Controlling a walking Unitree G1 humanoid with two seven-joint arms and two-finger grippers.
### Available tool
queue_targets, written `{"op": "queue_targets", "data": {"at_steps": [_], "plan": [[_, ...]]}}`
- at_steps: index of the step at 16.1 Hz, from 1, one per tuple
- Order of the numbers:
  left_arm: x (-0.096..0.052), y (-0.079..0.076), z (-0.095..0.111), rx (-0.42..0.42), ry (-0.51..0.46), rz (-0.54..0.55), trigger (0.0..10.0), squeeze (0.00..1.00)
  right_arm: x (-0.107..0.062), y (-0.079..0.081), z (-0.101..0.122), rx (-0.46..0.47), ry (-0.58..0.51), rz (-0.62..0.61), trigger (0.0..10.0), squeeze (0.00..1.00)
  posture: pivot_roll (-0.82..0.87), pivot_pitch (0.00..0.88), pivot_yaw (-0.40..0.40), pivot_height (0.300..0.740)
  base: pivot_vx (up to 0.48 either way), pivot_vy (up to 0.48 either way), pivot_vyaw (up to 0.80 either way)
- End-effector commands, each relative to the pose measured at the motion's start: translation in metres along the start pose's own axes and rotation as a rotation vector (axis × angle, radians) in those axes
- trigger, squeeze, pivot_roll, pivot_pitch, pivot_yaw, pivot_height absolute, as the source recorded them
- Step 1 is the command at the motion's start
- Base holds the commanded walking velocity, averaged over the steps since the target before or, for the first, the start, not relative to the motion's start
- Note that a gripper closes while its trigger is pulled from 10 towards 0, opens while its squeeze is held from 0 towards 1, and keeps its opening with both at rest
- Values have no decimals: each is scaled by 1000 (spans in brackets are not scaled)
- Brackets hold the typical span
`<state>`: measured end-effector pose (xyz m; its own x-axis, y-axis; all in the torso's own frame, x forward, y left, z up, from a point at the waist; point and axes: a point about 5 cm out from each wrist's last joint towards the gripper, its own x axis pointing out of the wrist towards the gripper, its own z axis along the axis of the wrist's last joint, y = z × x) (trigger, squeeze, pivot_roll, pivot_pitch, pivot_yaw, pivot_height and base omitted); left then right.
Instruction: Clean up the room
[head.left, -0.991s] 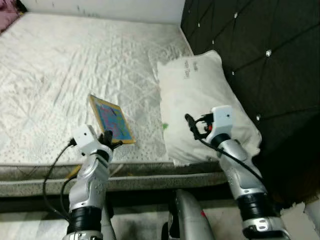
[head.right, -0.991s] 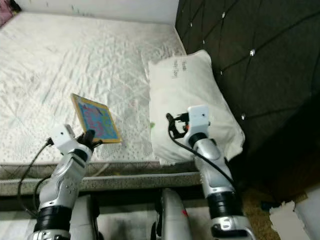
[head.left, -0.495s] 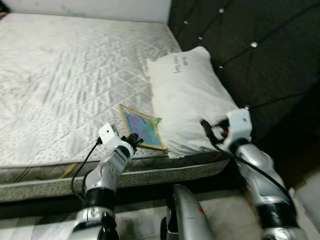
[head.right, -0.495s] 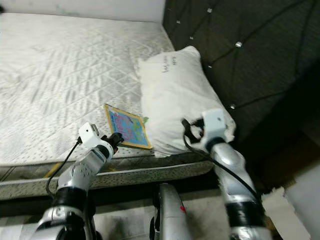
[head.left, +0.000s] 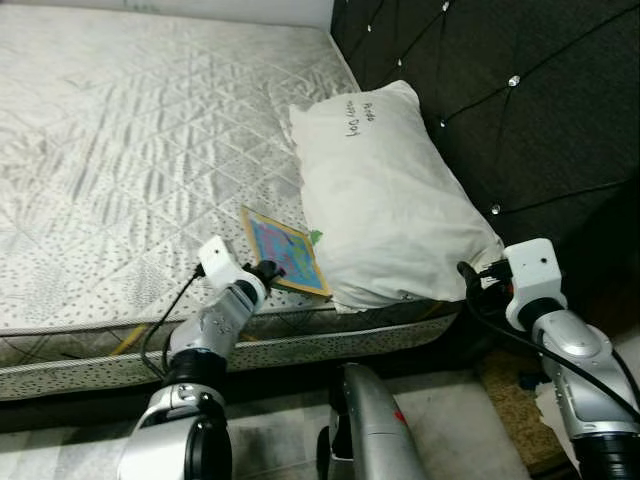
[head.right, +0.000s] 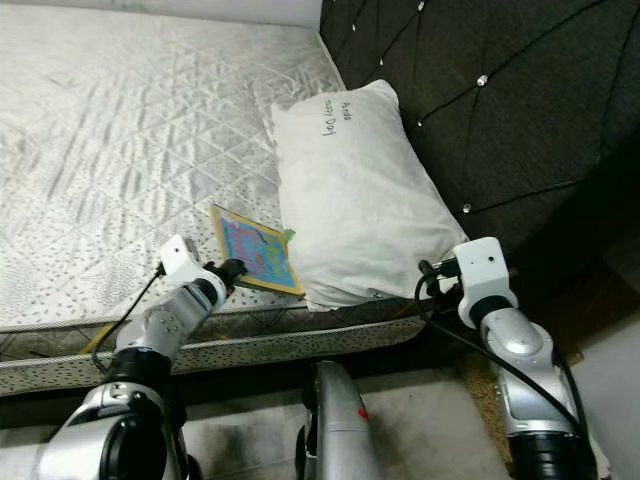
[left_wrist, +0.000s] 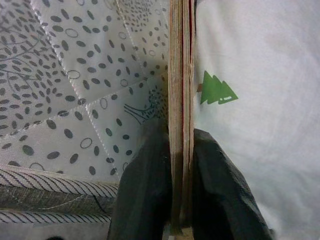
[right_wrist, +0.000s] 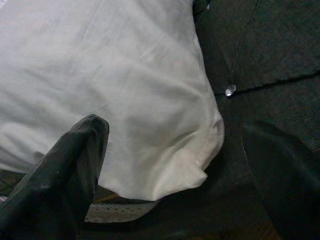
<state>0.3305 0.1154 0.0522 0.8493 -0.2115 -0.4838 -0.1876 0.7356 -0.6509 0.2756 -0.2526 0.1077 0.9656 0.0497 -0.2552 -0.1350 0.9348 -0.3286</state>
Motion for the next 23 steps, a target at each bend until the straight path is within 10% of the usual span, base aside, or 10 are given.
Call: {"op": "queue_targets", "data": {"at_steps": [1, 10, 11, 12, 23], "plan": [[1, -8, 4, 8, -4, -34, 10000, 0, -2, -8, 9, -19, -23, -10, 10000, 0, -326, 52, -168, 583, 0, 0, 0], [8, -4, -9, -55, 106, -61, 10000, 0, 4, -3, 26, -63, -78, 36, 10000, 0, -351, 28, -180, 583, 0, 0, 0], [9, -2, -7, -63, 106, -65, 10000, 894, 3, -4, 26, -73, -77, 39, 10000, 0, -354, 27, -180, 583, 0, 0, 0], [9, 1, -5, -56, 106, -64, 10000, 1000, 3, -5, 25, -79, -74, 40, 10000, 0, -353, 24, -182, 583, 0, 0, 0], [-2, 52, 35, 35, 7, 92, 10000, 1000, 13, 4, 29, -93, -100, 70, 10000, 0, -324, 6, -180, 583, 0, 0, 0]]}}
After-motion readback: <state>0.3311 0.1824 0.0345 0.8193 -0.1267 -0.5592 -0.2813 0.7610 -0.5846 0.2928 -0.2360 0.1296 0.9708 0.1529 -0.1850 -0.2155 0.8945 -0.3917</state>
